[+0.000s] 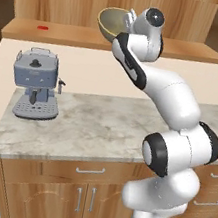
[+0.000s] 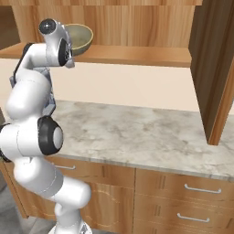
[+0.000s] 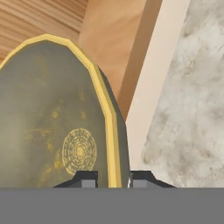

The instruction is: Pick the mug and place it in the sink. Pick the bowl and place it in the open cabinet and then close the cabinet.

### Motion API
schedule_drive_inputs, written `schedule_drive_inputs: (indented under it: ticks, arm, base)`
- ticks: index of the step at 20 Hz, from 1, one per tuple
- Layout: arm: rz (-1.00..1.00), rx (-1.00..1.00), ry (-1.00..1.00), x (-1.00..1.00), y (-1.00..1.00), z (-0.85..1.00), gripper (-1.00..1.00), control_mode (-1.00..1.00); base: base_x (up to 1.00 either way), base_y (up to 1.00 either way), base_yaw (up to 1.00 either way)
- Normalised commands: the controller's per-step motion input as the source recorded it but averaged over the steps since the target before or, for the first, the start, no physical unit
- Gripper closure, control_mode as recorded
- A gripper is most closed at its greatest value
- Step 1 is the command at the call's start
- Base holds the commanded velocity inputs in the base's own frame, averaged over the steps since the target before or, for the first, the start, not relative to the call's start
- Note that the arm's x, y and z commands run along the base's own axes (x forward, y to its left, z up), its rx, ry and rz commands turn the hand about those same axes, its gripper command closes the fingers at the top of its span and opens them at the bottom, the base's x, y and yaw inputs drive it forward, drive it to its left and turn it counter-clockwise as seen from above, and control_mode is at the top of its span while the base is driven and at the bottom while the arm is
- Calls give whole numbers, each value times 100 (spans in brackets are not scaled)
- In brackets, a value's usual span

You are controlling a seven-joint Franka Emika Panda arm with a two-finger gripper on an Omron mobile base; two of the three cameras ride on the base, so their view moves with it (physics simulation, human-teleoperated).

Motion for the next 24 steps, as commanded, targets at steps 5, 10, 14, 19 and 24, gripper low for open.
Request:
schedule_drive_inputs:
  ticks: [5, 10, 14, 19, 24]
  arm:
    - [0, -1, 0, 15, 0, -3, 100, -100]
    - [0, -1, 0, 3, 5, -9, -100, -100]
    - [0, 0, -2, 0, 0, 0, -100, -100]
    - [0, -2, -8, 11, 0, 0, -100, -100]
    - [-1, 2, -17, 48, 4, 3, -100, -100]
  base:
    - [0, 0, 0]
    - [0, 0, 0]
    - [0, 0, 0]
    - [0, 0, 0]
    - [0, 0, 0]
